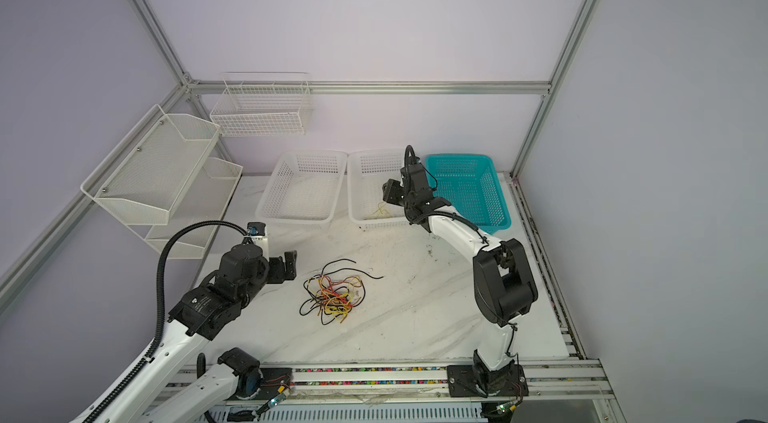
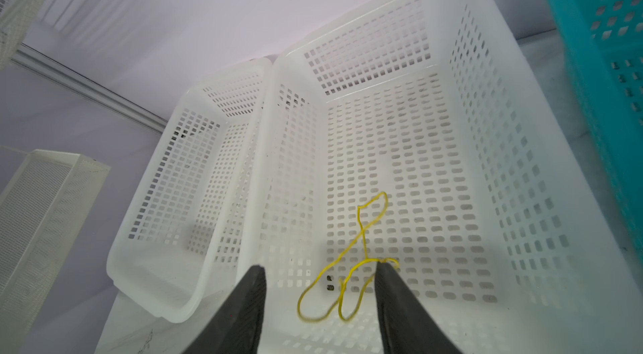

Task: Untangle the cables
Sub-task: 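Bring the right gripper back and grasp a yellow wire in the bundle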

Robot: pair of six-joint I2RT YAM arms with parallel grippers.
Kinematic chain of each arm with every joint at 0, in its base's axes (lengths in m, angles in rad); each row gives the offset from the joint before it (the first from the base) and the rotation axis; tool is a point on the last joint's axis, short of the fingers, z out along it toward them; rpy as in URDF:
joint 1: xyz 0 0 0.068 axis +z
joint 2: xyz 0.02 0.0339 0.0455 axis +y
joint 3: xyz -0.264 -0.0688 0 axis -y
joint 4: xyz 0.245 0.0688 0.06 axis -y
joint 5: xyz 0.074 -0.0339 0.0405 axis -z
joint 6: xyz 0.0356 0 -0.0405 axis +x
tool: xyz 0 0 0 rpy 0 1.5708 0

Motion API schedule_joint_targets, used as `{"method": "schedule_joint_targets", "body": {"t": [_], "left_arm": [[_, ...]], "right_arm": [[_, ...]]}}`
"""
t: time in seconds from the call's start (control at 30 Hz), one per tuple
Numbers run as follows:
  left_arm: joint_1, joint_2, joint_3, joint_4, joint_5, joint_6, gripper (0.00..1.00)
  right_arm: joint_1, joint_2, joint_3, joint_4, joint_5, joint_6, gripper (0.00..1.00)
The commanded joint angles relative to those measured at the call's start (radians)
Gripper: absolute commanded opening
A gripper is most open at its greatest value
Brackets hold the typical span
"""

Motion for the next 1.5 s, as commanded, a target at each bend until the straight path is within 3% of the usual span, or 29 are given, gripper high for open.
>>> {"method": "schedule_joint_targets", "body": {"t": [0.0,0.1,0.27,0.5,0.67,0.9,1.27,1.47], "left_arm": [[0.000,0.003,-0.035,0.011,0.045,0.033,0.99],[0.000,0.018,-0.011,-0.020,0.089,0.019,1.00],[0.000,0.013,0.019,-0.093,0.268,-0.163,1.00],[0.000,-0.087,-0.129,-0.037,0.469,-0.417,1.00],[-0.002,-0.120,-0.276,0.063,0.556,-0.532,1.00],[-0.004,-0.124,-0.359,0.141,0.577,-0.591,0.99],[-0.005,-0.015,-0.418,0.282,0.588,-0.608,0.90],[-0.006,0.040,-0.444,0.351,0.587,-0.610,0.82]], "right_arm": [[0.047,-0.131,-0.054,-0.013,0.002,-0.025,0.58],[0.143,-0.241,-0.158,-0.017,0.000,-0.048,0.60],[0.287,-0.371,-0.359,-0.017,-0.045,-0.022,0.60],[0.392,-0.511,-0.613,0.056,-0.084,0.092,0.59],[0.476,-0.494,-0.704,0.135,-0.093,0.152,0.58],[0.614,-0.396,-0.725,0.220,-0.002,0.193,0.55],[0.630,-0.318,-0.721,0.319,0.077,0.241,0.48],[0.631,-0.237,-0.703,0.345,0.039,0.245,0.42]]}}
